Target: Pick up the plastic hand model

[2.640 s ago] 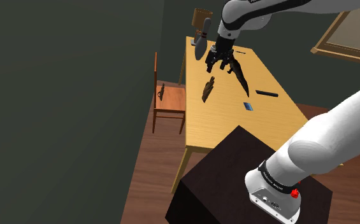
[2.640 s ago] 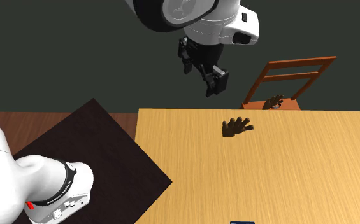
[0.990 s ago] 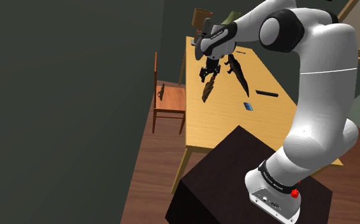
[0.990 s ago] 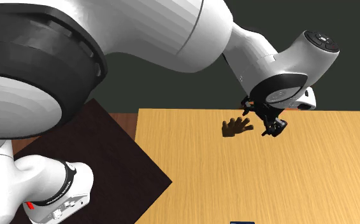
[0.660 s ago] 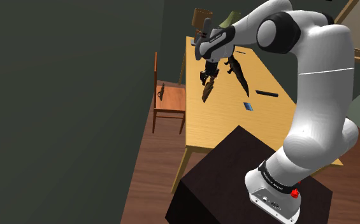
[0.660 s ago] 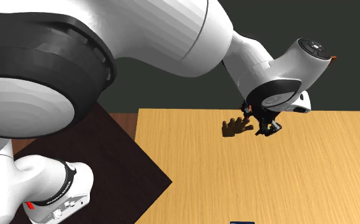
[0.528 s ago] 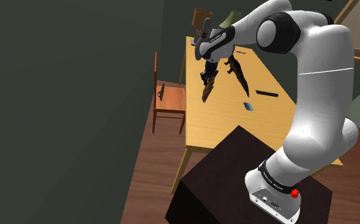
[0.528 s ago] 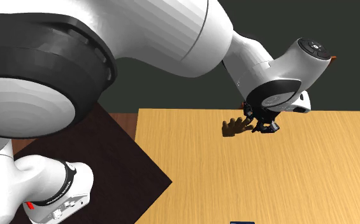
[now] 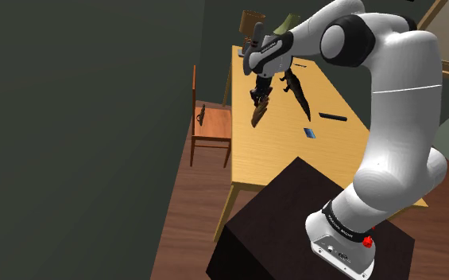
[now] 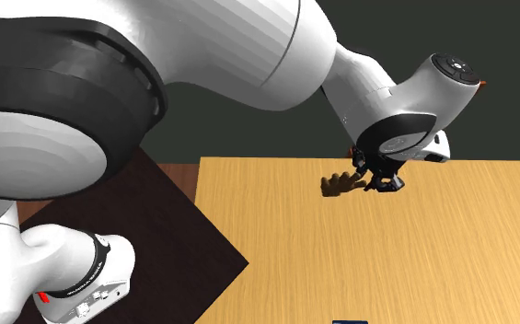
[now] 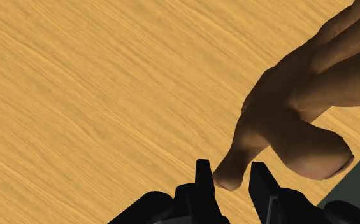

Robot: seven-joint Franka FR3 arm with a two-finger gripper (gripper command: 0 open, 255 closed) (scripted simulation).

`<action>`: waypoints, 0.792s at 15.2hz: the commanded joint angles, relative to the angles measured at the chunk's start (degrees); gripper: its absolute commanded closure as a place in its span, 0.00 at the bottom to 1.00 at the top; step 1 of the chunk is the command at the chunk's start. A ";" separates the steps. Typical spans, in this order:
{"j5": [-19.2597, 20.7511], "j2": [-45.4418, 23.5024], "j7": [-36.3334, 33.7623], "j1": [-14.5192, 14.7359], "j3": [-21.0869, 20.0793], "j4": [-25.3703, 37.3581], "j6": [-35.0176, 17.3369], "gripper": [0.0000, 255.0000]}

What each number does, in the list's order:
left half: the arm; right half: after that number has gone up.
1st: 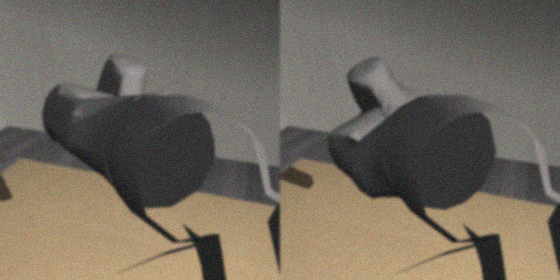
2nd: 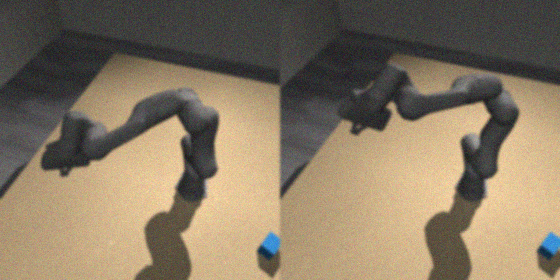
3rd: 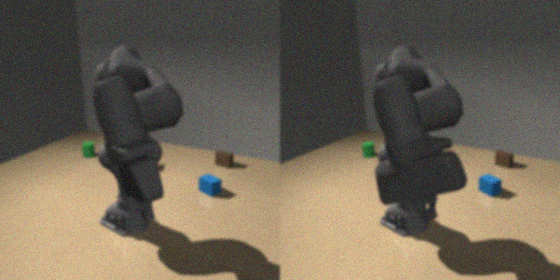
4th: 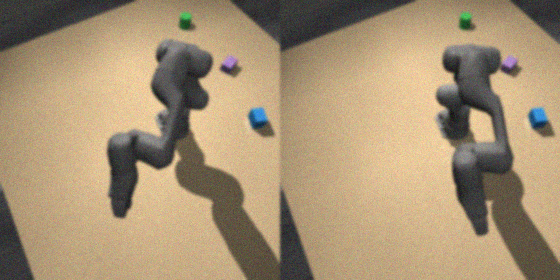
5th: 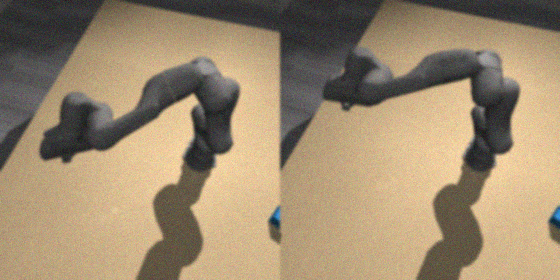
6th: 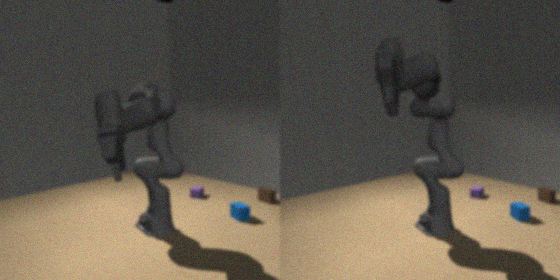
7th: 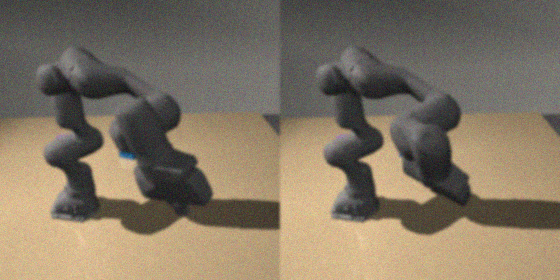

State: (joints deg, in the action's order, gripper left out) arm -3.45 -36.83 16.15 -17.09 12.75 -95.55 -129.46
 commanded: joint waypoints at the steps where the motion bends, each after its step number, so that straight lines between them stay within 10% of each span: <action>1: 0.14 0.79 -0.02 0.10 0.11 -0.17 0.70 1.00; 12: 1.07 5.61 -0.15 0.59 0.79 1.18 6.81 1.00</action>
State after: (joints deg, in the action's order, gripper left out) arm -2.49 -31.76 16.05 -16.58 13.48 -94.40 -123.21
